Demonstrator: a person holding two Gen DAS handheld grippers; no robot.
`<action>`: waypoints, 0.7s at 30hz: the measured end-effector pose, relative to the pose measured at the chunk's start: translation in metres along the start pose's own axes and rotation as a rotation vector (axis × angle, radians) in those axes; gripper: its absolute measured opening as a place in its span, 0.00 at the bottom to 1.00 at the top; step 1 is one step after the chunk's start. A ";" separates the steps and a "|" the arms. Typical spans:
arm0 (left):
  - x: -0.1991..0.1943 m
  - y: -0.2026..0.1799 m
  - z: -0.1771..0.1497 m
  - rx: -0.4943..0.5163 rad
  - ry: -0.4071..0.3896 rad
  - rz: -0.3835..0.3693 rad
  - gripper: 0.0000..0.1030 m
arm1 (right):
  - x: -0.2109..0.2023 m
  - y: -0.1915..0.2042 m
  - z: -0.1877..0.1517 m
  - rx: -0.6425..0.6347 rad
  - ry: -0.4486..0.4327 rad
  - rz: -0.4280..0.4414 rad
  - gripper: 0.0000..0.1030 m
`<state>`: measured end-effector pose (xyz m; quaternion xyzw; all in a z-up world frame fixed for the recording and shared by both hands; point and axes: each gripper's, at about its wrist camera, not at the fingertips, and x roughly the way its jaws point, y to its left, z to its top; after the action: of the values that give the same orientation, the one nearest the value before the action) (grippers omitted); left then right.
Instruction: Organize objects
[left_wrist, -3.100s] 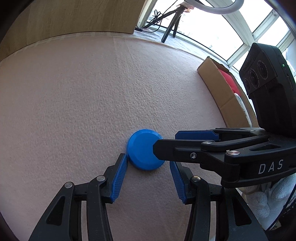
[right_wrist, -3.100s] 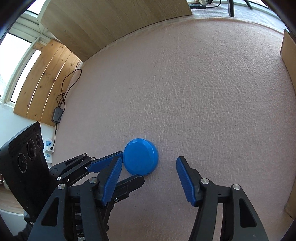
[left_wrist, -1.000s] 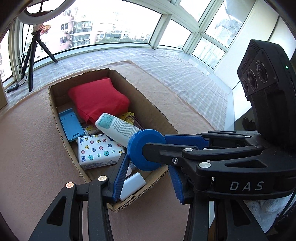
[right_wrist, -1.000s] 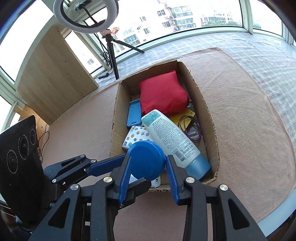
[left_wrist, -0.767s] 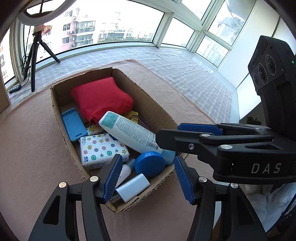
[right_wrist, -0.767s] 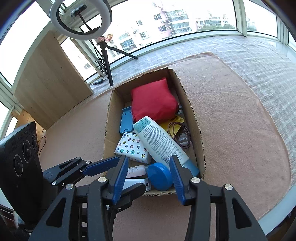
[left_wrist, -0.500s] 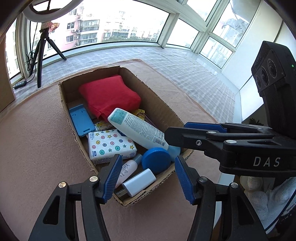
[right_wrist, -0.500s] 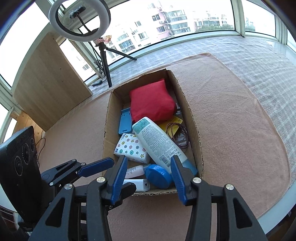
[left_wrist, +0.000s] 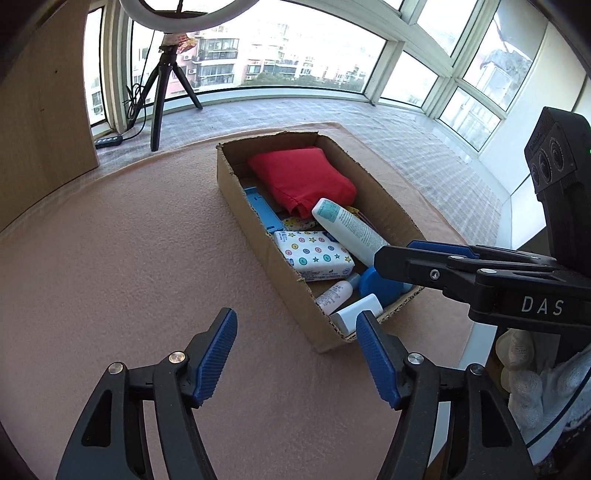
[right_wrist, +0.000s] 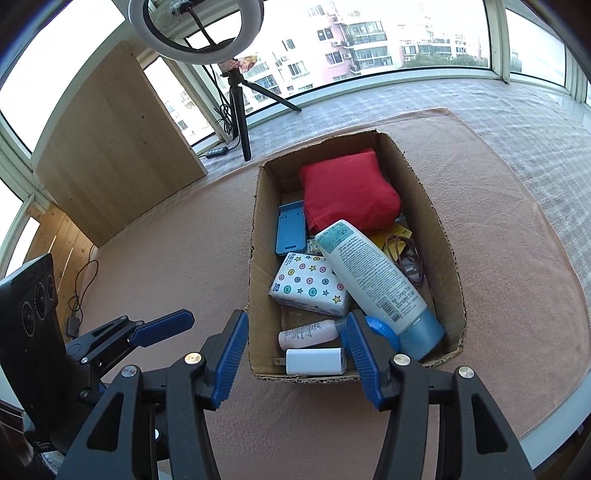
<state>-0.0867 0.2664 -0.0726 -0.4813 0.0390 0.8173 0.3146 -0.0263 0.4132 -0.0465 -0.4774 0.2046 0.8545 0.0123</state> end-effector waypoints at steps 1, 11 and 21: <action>-0.006 0.006 -0.003 -0.008 -0.004 0.017 0.70 | 0.001 0.006 -0.001 -0.007 0.000 0.003 0.50; -0.071 0.064 -0.031 -0.097 -0.064 0.135 0.74 | 0.005 0.078 -0.012 -0.109 -0.021 0.024 0.54; -0.134 0.115 -0.065 -0.175 -0.110 0.254 0.74 | 0.002 0.144 -0.029 -0.201 -0.058 0.029 0.60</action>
<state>-0.0551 0.0872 -0.0263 -0.4524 0.0106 0.8759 0.1674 -0.0349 0.2702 -0.0132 -0.4482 0.1243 0.8842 -0.0420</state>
